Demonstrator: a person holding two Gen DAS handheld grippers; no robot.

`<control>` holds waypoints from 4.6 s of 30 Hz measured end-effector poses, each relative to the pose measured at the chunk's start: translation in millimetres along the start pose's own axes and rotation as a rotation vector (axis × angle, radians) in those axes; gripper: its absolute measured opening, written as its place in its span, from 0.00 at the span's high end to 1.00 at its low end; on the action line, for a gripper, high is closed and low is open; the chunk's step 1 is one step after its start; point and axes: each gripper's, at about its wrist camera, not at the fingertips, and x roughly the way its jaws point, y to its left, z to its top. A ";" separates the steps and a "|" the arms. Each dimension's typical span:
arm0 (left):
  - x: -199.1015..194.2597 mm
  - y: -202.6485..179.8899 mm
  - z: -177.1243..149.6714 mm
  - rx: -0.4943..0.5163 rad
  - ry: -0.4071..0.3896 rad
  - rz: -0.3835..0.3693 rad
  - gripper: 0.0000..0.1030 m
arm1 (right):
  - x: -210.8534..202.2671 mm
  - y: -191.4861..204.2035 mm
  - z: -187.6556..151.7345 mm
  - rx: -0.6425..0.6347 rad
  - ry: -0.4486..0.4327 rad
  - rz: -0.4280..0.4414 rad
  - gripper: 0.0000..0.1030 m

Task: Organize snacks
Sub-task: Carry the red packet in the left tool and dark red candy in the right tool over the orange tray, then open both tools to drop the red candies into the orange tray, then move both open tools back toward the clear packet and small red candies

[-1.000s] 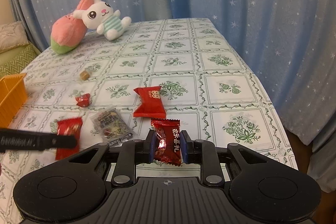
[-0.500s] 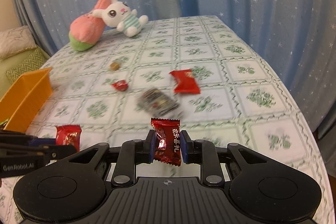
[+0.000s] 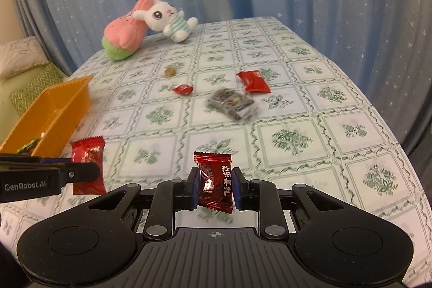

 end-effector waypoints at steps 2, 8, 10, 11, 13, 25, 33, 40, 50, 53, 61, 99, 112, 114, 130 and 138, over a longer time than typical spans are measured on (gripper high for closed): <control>-6.7 -0.6 -1.9 0.000 -0.007 -0.002 0.79 | -6.8 7.4 -0.4 -0.014 -0.004 0.003 0.76; -24.4 -1.2 -7.6 0.006 -0.020 -0.005 0.79 | -21.8 23.8 0.3 -0.039 -0.019 0.012 0.76; -29.8 -0.9 -10.2 0.008 -0.023 -0.005 0.79 | -25.2 27.4 0.8 -0.044 -0.024 0.015 0.76; -32.4 -0.5 -11.3 0.008 -0.024 -0.005 0.79 | -27.5 29.7 0.6 -0.045 -0.027 0.017 0.76; -37.5 0.8 -13.3 0.007 -0.028 -0.002 0.79 | -30.2 33.8 0.9 -0.052 -0.029 0.021 0.76; -57.1 13.8 -18.4 -0.018 -0.050 0.014 0.79 | -38.4 56.3 1.9 -0.092 -0.041 0.047 0.76; -65.7 24.9 -19.4 -0.034 -0.062 0.030 0.79 | -36.7 66.1 2.9 -0.108 -0.039 0.059 0.76; -75.1 39.9 -19.8 -0.042 -0.070 0.058 0.79 | -30.5 81.6 3.8 -0.125 -0.031 0.085 0.76; -96.1 79.9 -18.9 -0.073 -0.093 0.115 0.79 | -16.1 119.9 12.2 -0.182 -0.027 0.145 0.76; -102.9 95.6 -16.8 -0.077 -0.097 0.142 0.79 | -11.5 136.5 16.4 -0.201 -0.031 0.171 0.76; -117.2 147.0 -6.1 -0.085 -0.108 0.212 0.79 | 9.5 189.8 31.4 -0.263 -0.030 0.245 0.76; -61.9 257.2 7.2 -0.146 -0.040 0.279 0.59 | 105.7 255.9 57.6 -0.242 0.067 0.319 0.76; -85.0 256.5 3.2 -0.189 -0.085 0.299 0.50 | 106.7 250.2 67.2 -0.135 0.044 0.446 0.35; -88.8 252.9 2.9 -0.193 -0.094 0.300 0.49 | 103.8 244.7 68.4 -0.126 0.040 0.435 0.35; -118.2 181.6 -6.5 -0.203 -0.157 0.263 0.28 | 25.7 160.2 32.1 -0.179 -0.041 0.133 0.34; -120.2 131.4 -11.7 -0.230 -0.183 0.177 0.19 | -9.5 98.2 20.1 -0.096 -0.035 0.035 0.35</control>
